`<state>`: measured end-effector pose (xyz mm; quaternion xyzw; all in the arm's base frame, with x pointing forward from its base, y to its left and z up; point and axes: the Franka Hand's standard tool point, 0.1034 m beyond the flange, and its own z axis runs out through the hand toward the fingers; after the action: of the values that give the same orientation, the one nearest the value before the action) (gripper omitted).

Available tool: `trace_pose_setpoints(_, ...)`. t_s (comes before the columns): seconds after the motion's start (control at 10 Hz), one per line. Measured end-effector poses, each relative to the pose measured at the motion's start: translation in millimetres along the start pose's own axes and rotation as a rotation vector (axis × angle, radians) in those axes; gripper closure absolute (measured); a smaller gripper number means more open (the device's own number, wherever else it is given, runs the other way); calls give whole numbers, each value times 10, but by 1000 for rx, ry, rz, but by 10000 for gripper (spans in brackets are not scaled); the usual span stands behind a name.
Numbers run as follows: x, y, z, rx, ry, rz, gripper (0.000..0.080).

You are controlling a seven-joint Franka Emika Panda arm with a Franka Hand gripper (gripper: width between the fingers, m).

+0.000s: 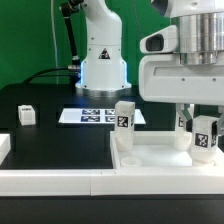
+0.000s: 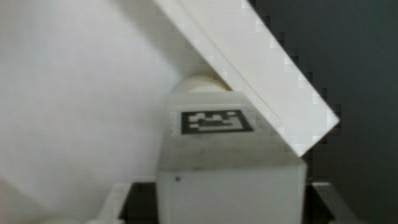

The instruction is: Assemble square table

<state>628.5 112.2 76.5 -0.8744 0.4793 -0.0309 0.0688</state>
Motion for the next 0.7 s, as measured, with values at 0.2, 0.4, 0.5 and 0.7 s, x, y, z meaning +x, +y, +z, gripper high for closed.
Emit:
trace_pose_setpoints(0.2,-12,41,1,40,-16,363,509)
trace_pose_setpoints(0.4,-40,36,4,46,-35,545,509)
trace_pose_setpoints(0.5,-56,28,4,45,-37,619,509)
trace_pose_setpoints(0.7,-68,53,14,23,-39,486,509)
